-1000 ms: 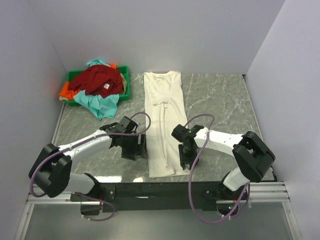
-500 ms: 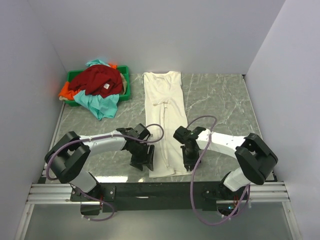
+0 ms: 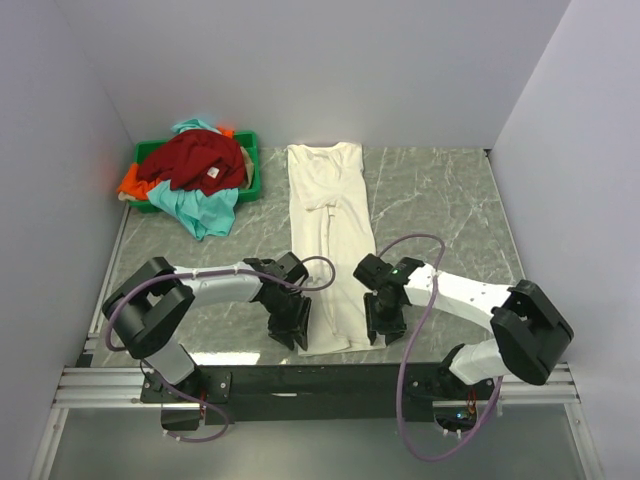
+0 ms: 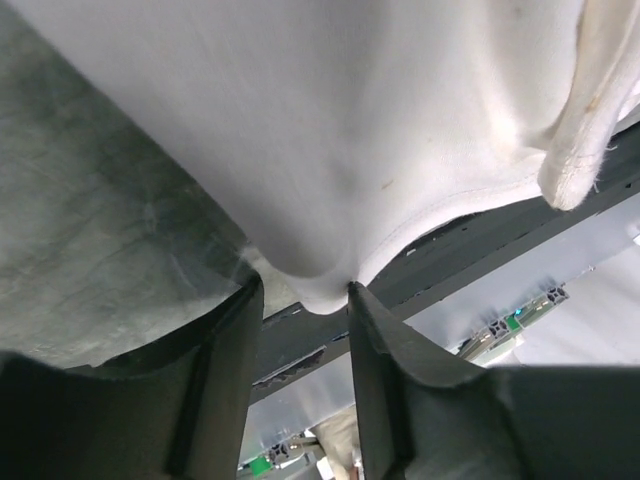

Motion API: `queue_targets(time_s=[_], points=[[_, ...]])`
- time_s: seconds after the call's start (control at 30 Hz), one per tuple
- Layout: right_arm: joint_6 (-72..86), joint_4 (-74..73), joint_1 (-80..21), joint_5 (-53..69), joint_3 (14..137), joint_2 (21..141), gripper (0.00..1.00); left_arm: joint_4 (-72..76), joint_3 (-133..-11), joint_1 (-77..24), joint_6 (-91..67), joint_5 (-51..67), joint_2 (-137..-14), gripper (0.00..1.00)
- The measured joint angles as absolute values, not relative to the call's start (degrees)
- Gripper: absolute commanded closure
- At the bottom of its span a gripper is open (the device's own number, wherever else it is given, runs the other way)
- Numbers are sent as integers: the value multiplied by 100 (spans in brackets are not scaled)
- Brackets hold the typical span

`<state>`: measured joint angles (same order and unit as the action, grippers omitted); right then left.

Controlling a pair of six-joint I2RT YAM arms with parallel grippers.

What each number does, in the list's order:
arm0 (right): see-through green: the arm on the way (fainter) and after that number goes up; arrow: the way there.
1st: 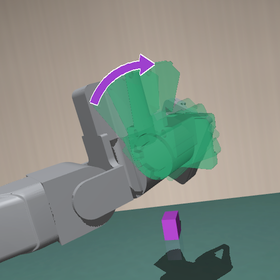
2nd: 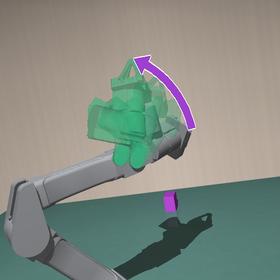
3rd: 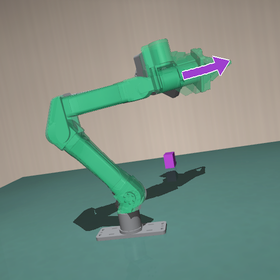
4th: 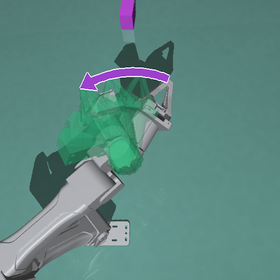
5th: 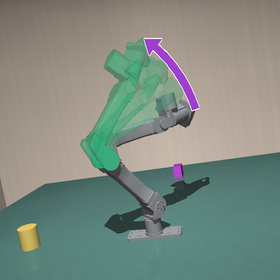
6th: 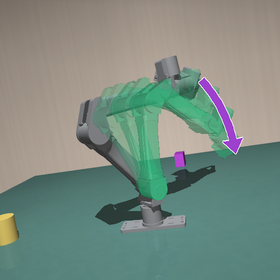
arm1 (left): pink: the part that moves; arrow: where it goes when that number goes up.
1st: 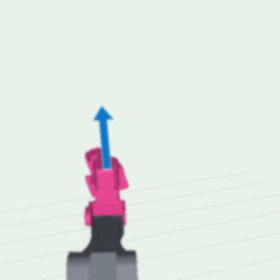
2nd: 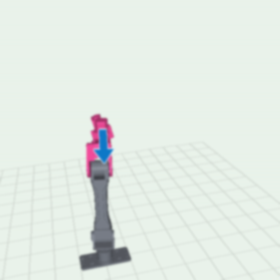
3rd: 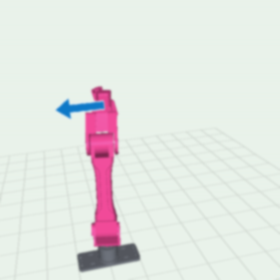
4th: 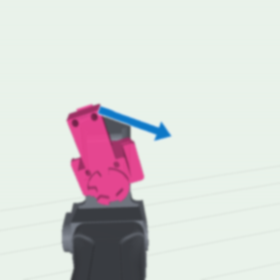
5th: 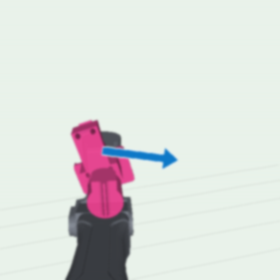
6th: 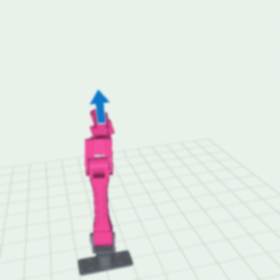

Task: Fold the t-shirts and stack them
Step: Fold the tshirt

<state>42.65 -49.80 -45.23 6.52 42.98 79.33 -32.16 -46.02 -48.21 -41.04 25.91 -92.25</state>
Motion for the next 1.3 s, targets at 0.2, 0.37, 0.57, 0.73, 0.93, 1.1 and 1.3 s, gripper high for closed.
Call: queue_targets(time_s=[0.2, 0.37, 0.57, 0.73, 0.93, 1.1, 1.3], points=[[4283, -4963, -4458, 722, 4296, 7902, 49, -3249, -4652, -4897, -4141, 2635, -9343, 62], [4278, -4827, -4230, 755, 4163, 7911, 50, -3251, -4663, -4925, -4160, 2650, -9389, 68], [4257, -4630, -4121, 805, 3935, 8014, 55, -3251, -4663, -4932, -4167, 2661, -9432, 71], [4226, -4530, -4121, 849, 3909, 8084, 70, -3249, -4663, -4932, -4167, 2674, -9465, 78], [4202, -4401, -4121, 952, 3907, 8090, 95, -3245, -4665, -4936, -4167, 2674, -9487, 100], [4163, -4421, -4121, 972, 3922, 8088, 100, -3328, -4729, -4969, -4171, 2569, -9483, 100], [4134, -4696, -4121, 923, 4121, 8009, 100, -3682, -5009, -5011, -4180, 1774, -9317, 99]])
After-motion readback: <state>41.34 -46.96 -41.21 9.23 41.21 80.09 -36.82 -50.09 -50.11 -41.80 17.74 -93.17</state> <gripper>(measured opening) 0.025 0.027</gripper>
